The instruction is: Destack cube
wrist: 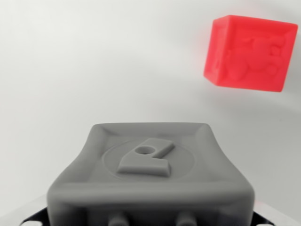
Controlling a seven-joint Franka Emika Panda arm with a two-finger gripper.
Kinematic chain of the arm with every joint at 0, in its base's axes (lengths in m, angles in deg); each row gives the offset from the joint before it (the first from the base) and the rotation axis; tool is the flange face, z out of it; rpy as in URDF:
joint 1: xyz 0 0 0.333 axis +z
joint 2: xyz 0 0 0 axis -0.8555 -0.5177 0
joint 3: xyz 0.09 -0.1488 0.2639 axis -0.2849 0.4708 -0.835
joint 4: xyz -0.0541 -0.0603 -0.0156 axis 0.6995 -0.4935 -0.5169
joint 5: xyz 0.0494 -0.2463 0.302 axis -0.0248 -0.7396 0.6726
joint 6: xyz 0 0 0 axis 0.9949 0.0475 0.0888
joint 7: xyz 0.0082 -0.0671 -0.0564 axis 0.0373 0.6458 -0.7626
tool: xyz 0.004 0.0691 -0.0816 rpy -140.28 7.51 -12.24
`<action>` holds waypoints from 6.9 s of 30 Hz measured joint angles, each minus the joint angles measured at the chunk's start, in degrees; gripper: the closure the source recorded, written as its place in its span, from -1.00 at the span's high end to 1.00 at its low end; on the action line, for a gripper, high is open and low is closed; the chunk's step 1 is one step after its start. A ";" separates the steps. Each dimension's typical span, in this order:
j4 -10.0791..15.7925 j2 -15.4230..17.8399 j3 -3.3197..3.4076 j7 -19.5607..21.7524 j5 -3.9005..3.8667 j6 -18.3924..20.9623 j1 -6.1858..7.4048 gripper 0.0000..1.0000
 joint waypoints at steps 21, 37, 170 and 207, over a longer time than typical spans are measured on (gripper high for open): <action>8.68 4.98 -0.18 -1.00 -0.29 -3.67 1.29 -1.00; 14.76 8.54 -0.36 -1.60 -0.49 -6.18 2.35 -1.00; 36.33 0.08 -2.21 -2.01 -1.83 -36.26 8.34 -1.00; 36.28 -0.03 -2.20 -2.02 -1.83 -36.31 8.36 1.00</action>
